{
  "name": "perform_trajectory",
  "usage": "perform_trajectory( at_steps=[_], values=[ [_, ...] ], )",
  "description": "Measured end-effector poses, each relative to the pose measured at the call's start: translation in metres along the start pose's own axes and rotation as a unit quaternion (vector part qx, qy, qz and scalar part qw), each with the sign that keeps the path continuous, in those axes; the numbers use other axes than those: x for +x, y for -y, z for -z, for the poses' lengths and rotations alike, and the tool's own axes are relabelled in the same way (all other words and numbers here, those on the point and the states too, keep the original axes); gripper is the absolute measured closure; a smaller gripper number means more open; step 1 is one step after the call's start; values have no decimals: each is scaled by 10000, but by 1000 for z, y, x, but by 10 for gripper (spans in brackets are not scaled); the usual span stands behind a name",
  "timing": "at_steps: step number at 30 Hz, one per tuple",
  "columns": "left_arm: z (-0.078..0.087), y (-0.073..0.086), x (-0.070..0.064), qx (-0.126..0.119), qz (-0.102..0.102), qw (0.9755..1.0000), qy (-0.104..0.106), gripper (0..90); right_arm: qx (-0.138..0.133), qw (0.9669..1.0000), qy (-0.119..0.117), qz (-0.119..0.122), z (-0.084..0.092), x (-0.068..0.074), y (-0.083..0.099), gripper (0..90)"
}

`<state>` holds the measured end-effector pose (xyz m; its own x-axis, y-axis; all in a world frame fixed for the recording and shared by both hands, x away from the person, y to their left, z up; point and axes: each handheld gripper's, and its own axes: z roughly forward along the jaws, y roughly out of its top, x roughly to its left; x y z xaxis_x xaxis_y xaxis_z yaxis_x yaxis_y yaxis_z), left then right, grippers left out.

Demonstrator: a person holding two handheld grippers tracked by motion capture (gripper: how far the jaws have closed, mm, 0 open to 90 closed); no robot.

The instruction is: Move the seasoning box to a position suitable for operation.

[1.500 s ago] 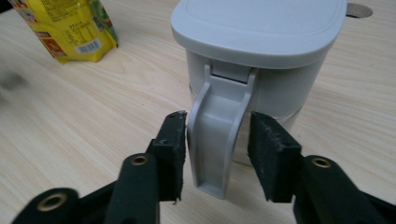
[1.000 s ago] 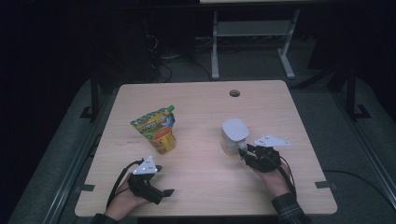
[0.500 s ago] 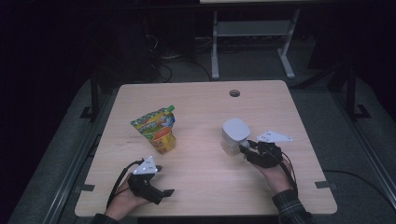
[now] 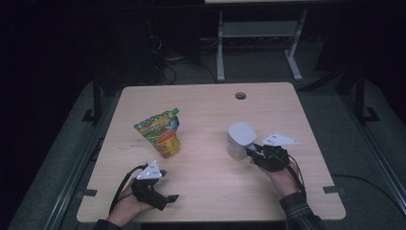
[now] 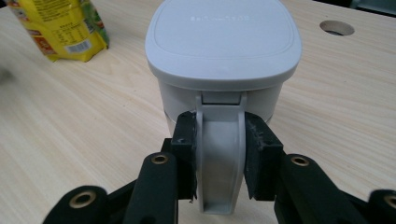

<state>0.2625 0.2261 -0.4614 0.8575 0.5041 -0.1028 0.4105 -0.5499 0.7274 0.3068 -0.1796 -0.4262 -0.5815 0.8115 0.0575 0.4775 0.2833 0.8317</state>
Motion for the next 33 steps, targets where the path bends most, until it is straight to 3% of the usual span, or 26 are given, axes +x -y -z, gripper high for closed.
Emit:
perform_trajectory(
  at_steps=[16,33],
  values=[
    [0,0,-1,-4,16,10000,-20,0,-4,9987,-398,332,16,6,10,686],
    [2,0,-1,7,39,10000,50,0,-39,9942,-905,576,29,29,20,685]
  ],
)
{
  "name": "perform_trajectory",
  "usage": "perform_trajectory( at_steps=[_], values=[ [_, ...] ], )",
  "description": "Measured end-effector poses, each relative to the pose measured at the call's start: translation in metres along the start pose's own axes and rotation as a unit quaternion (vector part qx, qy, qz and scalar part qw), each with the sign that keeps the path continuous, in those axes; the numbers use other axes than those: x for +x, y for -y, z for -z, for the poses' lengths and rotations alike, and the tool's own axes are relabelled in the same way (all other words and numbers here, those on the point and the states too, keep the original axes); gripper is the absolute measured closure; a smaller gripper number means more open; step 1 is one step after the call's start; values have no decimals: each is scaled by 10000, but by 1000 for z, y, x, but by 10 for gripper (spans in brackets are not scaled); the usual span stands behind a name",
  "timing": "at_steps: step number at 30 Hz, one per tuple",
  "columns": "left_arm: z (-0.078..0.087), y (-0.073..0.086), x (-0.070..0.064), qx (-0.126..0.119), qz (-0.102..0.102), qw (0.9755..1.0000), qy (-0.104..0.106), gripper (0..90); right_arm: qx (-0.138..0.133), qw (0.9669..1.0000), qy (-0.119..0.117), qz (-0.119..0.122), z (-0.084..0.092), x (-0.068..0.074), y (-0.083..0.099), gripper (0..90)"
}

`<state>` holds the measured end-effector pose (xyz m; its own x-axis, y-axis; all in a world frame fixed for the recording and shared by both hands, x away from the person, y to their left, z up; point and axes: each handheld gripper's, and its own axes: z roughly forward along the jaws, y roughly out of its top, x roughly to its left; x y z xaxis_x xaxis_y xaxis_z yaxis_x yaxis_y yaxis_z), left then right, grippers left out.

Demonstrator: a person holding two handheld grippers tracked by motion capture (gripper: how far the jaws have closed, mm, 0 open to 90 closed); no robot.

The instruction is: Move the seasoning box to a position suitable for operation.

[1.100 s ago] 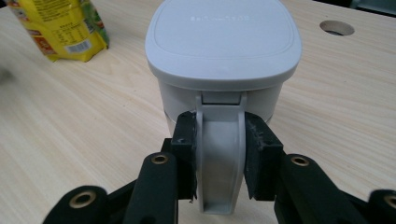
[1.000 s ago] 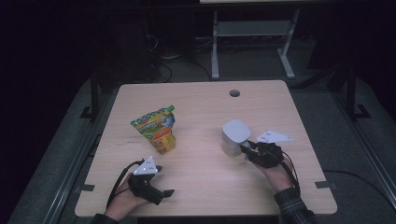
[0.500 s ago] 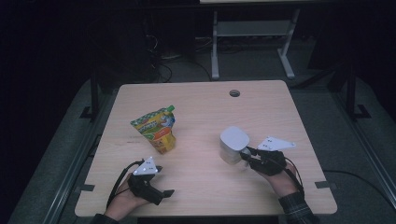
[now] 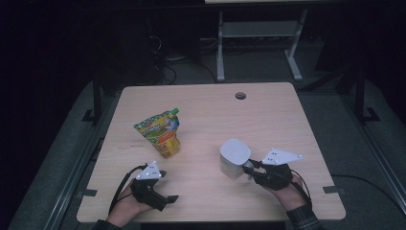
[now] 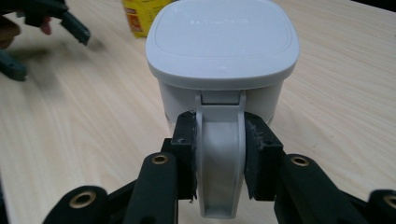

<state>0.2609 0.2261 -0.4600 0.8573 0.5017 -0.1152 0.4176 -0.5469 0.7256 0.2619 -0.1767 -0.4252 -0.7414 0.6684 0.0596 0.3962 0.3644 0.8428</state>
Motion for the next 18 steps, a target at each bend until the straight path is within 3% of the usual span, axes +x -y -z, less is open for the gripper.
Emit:
perform_trajectory(
  at_steps=[18],
  values=[
    [-2,0,-2,15,-68,10000,-4,0,-79,9967,-685,426,2,27,5,685]
  ],
)
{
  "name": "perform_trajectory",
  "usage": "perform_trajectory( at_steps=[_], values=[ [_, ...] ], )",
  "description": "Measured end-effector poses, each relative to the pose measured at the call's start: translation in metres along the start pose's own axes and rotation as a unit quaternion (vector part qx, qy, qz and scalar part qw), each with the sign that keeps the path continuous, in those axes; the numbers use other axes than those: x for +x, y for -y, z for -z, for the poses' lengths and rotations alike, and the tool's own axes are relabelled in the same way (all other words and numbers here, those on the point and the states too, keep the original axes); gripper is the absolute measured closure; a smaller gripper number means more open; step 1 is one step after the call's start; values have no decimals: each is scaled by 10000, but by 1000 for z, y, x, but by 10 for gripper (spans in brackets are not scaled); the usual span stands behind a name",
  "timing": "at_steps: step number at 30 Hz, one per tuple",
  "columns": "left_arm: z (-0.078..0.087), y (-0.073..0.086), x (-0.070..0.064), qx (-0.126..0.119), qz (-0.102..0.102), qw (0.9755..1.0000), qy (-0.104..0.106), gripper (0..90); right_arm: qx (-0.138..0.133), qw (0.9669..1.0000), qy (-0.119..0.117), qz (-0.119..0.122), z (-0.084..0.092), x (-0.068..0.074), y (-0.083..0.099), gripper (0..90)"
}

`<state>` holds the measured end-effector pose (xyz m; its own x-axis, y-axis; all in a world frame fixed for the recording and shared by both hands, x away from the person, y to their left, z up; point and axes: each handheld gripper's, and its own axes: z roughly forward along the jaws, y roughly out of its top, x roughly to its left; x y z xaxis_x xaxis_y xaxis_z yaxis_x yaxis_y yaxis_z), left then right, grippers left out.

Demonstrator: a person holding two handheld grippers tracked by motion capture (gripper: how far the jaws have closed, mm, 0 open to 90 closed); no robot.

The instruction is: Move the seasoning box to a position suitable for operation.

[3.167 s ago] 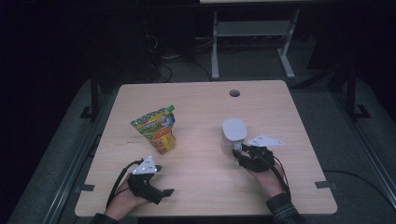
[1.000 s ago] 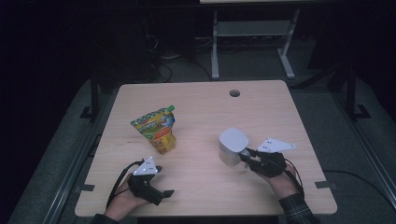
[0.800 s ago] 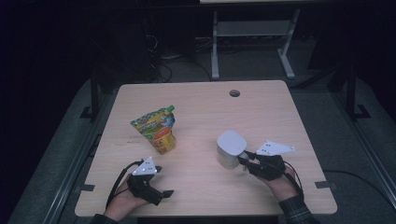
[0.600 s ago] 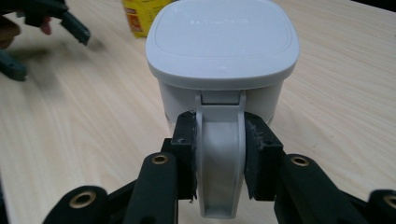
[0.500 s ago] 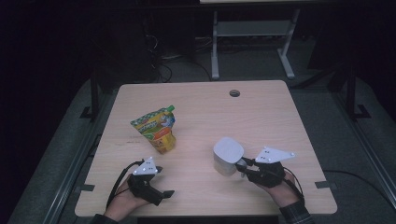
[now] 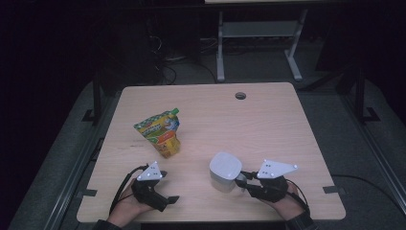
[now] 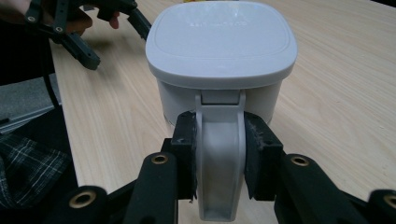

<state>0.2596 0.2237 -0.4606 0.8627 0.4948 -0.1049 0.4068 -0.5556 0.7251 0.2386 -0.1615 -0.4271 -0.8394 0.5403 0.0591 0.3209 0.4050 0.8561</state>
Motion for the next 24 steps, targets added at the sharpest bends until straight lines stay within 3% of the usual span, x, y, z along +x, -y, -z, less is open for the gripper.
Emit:
perform_trajectory(
  at_steps=[11,12,18,24],
  values=[
    [-2,0,-1,9,4,10000,38,0,-25,9999,-102,104,-4,0,1,657],
    [-2,0,-1,4,5,10000,39,0,-27,9999,-84,77,-4,0,1,607],
    [-1,1,0,19,7,10000,34,0,-99,9999,-117,-53,5,0,2,562],
    [-1,1,0,10,2,10000,30,0,-126,9998,4,-183,20,1,12,510]
  ],
)
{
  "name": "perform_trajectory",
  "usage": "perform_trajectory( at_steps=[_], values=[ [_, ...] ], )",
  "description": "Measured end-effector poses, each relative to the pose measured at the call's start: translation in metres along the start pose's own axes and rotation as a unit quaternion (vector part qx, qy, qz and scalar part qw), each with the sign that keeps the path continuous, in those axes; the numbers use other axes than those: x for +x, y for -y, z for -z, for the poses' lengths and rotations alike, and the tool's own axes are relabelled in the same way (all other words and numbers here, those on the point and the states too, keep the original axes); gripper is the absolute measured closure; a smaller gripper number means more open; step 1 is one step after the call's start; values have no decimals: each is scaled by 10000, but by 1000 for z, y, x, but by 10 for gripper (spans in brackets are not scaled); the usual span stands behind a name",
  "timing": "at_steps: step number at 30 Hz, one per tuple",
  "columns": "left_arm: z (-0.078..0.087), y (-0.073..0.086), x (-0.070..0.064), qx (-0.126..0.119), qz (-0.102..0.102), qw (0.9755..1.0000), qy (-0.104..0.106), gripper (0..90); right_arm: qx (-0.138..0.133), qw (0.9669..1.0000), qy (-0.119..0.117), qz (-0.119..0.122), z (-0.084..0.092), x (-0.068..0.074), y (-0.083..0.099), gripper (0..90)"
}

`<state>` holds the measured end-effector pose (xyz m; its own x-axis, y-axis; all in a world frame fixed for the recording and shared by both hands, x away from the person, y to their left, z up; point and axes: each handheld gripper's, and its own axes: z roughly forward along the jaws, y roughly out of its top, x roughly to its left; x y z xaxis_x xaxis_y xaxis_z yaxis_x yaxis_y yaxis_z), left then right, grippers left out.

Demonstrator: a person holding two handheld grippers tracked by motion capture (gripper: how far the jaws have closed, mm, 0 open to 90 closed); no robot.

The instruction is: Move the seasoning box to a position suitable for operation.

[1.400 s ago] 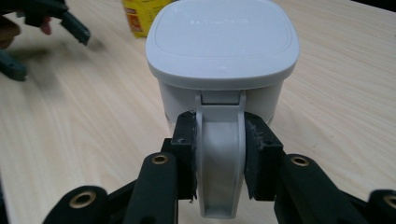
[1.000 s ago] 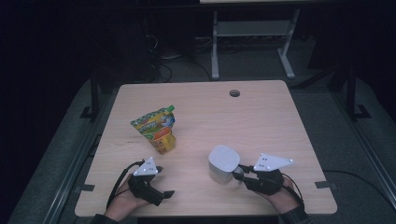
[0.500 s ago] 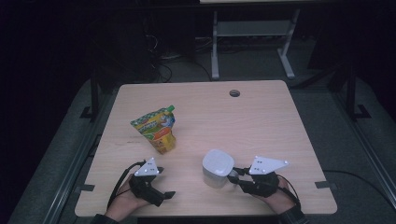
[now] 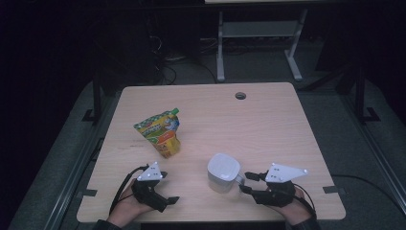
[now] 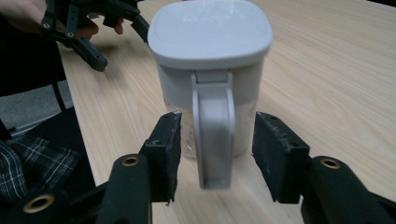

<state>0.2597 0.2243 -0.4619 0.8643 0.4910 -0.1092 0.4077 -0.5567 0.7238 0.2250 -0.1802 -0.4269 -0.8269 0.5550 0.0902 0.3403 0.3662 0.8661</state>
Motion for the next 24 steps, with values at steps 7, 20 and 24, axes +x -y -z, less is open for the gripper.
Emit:
perform_trajectory(
  at_steps=[7,20,24],
  values=[
    [0,0,-1,16,-6,10000,-2,0,45,9998,101,-186,13,3,16,548],
    [-3,0,-1,28,5,10000,40,0,346,9990,-292,43,3,20,21,897],
    [-3,0,-2,22,7,10000,67,0,379,9986,-355,47,-8,21,19,896]
  ],
)
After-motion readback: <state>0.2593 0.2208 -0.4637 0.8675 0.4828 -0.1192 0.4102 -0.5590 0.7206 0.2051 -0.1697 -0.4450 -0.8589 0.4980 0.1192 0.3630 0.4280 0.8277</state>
